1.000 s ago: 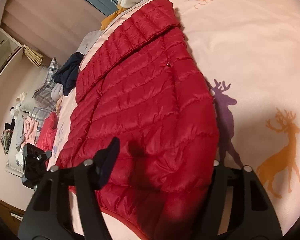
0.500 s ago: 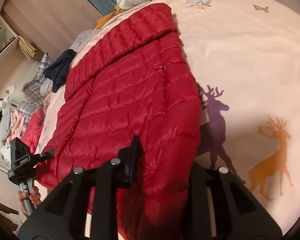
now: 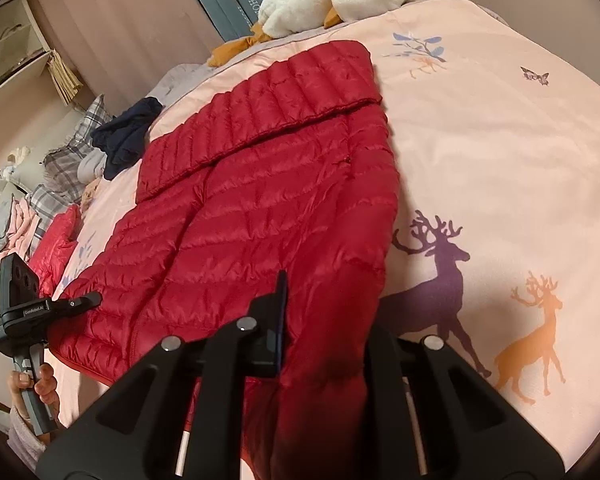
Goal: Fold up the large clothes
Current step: 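Close the left tool on the hem while the right tool grasps the hem too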
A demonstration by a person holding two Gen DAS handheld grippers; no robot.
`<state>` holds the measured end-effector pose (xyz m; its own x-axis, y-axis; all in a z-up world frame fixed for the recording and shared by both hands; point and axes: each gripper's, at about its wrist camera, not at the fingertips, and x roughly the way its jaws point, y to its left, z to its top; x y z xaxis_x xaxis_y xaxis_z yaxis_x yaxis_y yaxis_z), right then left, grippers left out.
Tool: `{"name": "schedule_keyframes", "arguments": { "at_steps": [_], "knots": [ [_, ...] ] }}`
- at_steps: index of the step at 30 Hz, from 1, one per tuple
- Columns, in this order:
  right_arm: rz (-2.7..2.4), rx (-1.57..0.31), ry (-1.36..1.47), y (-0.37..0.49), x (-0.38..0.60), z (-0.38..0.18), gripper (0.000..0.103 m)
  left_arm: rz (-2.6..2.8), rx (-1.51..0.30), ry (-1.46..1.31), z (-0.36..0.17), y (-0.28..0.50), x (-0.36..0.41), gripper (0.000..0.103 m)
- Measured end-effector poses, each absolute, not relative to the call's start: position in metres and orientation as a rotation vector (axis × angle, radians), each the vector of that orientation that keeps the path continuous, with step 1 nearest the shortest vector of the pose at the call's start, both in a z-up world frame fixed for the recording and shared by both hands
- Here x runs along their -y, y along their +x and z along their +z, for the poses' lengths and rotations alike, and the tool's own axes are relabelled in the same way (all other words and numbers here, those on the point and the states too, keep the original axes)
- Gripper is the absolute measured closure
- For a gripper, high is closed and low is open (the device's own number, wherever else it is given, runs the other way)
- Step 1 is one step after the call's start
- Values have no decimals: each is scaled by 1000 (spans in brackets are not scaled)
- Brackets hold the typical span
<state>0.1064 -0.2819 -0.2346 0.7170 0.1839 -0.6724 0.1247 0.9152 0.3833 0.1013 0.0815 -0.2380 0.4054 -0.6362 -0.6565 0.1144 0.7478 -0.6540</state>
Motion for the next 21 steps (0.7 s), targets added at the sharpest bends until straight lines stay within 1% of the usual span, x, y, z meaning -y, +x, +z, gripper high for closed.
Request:
{"name": "schedule_keyframes", "arguments": {
  "at_steps": [21],
  "knots": [
    [73, -741, 435, 89, 280, -223, 91, -529, -1032, -548, -228, 97, -79, 89]
  ]
}}
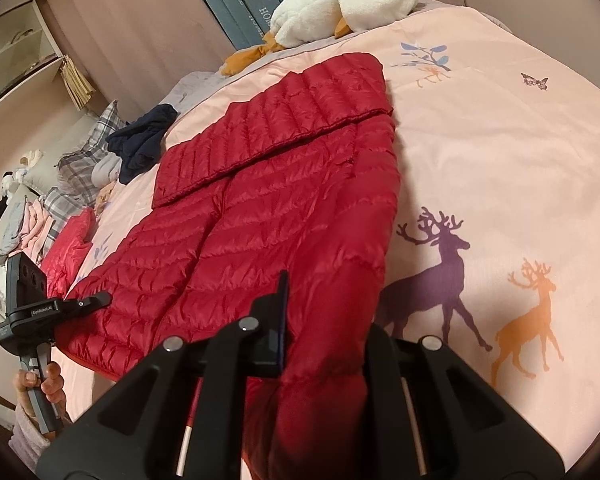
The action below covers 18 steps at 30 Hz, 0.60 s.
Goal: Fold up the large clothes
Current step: 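Close the left tool on the hem while the right tool grasps the hem too, then lift the hem with both tools and carry it toward the collar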
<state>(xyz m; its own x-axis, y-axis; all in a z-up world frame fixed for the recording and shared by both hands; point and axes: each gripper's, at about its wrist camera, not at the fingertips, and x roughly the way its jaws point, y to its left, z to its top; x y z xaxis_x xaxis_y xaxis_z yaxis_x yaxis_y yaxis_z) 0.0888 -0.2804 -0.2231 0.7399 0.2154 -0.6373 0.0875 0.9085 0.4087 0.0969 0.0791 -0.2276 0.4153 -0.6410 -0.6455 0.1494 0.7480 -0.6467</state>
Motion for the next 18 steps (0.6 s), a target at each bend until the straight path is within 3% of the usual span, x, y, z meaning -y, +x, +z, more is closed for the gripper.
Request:
{"name": "schedule_keyframes", "arguments": {
  "at_steps": [18],
  "knots": [
    [120, -757, 471, 64, 289, -223, 91, -545, -1053, -458, -216, 104, -76, 89]
  ]
}}
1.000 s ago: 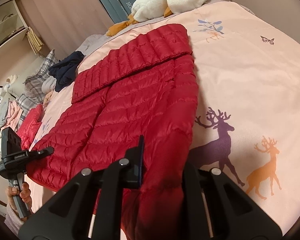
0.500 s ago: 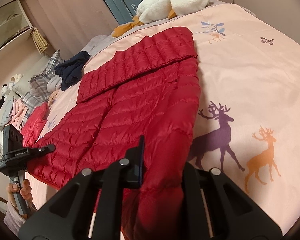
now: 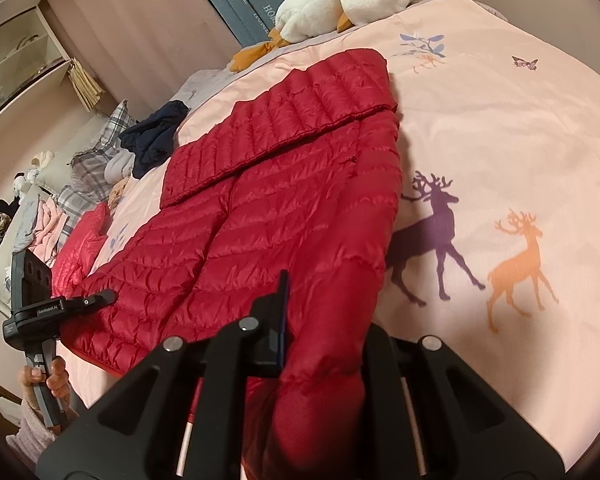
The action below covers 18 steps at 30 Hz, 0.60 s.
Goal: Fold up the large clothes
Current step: 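Lift the hem with both tools and carry it toward the collar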
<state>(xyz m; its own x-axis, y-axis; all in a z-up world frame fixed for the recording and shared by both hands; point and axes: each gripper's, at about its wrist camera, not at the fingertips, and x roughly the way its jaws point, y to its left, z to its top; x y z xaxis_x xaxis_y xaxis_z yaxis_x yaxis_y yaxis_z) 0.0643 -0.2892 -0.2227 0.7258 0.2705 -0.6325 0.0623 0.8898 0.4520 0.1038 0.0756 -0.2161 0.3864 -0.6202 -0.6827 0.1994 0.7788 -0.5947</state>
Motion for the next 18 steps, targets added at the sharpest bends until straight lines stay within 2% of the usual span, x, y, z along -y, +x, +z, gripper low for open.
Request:
{"name": "schedule_keyframes", "arguments": {
  "at_steps": [18],
  "knots": [
    [168, -784, 471, 59, 295, -217, 91, -536, -1075, -418, -219, 109, -75, 89]
  ]
}}
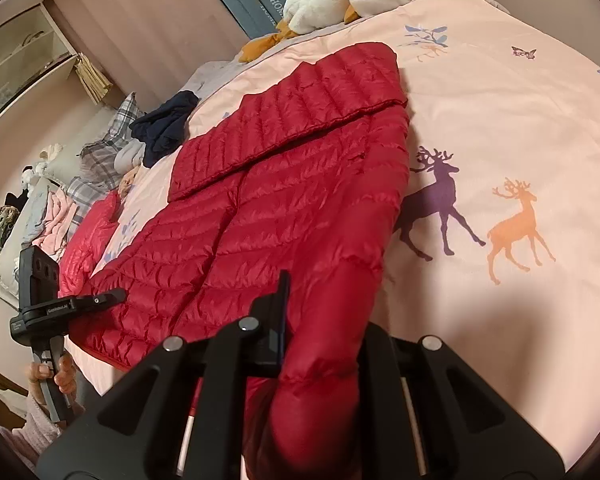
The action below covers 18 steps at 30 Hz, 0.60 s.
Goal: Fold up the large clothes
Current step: 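Lift the hem with both tools and carry it toward the collar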
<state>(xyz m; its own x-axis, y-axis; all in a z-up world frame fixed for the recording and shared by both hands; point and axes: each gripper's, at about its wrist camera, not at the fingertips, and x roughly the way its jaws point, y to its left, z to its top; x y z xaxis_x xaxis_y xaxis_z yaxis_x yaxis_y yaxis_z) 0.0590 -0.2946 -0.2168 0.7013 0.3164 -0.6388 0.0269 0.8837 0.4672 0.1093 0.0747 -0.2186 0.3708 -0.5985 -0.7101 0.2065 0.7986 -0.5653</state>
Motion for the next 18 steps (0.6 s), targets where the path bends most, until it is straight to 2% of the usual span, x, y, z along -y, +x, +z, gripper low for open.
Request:
{"name": "schedule_keyframes", "arguments": {
  "at_steps": [18],
  "knots": [
    [228, -765, 443, 57, 302, -205, 91, -521, -1073, -364, -206, 108, -66, 89]
  ]
}}
